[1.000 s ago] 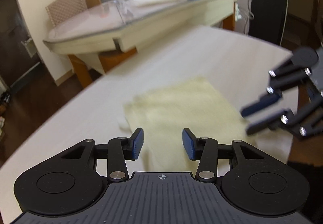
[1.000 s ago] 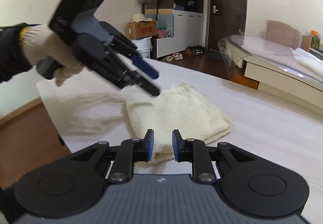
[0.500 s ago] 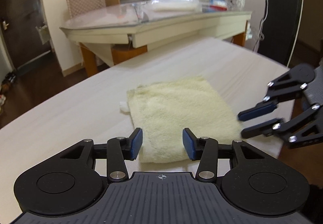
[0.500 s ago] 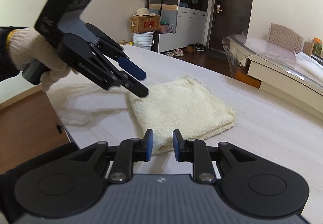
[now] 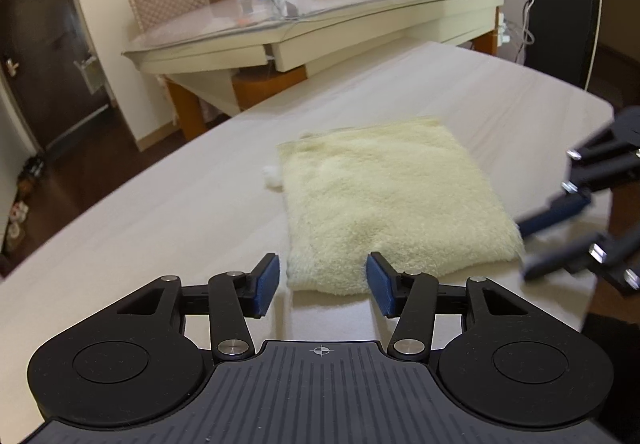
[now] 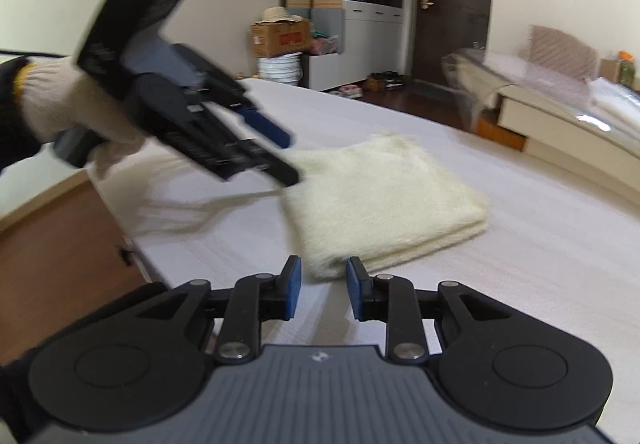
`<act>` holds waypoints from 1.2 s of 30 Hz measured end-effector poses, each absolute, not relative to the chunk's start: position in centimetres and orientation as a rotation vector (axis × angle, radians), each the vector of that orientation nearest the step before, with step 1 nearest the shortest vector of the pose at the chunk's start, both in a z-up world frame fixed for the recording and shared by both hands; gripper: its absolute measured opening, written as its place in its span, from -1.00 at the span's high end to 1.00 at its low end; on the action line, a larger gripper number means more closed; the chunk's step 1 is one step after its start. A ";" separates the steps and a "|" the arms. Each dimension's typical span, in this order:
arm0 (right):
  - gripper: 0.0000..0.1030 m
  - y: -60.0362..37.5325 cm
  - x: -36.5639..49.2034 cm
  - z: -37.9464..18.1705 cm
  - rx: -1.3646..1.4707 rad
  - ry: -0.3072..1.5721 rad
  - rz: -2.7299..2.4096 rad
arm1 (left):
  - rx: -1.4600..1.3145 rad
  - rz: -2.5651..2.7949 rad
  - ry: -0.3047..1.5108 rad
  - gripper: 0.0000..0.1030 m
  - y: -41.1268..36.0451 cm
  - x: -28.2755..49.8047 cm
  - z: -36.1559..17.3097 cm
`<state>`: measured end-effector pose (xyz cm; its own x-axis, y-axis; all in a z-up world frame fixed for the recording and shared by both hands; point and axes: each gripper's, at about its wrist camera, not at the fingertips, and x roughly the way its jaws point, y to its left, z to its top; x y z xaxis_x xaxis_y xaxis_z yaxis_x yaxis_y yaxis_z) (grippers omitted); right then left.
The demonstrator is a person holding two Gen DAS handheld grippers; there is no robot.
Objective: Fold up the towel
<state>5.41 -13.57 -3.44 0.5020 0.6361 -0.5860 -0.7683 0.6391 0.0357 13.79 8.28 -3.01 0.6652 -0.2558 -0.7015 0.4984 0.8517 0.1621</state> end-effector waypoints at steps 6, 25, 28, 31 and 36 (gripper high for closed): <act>0.43 -10.6 5.1 -3.6 -0.180 0.590 0.922 | 0.412 -0.390 0.722 -0.04 9.3 16.6 -3.1; 0.23 -14.0 13.3 -1.5 -0.232 0.545 0.713 | 0.339 -0.368 0.735 -0.06 10.6 20.4 -3.2; 0.22 -13.0 14.0 -1.8 -0.243 0.552 0.726 | 0.344 -0.367 0.737 -0.06 10.5 20.5 -3.2; 0.21 -12.8 14.6 -2.1 -0.230 0.564 0.737 | 0.349 -0.370 0.740 -0.06 10.5 20.6 -3.1; 0.20 -12.7 15.3 -2.6 -0.238 0.595 0.746 | 0.343 -0.382 0.746 -0.08 10.8 20.9 -3.1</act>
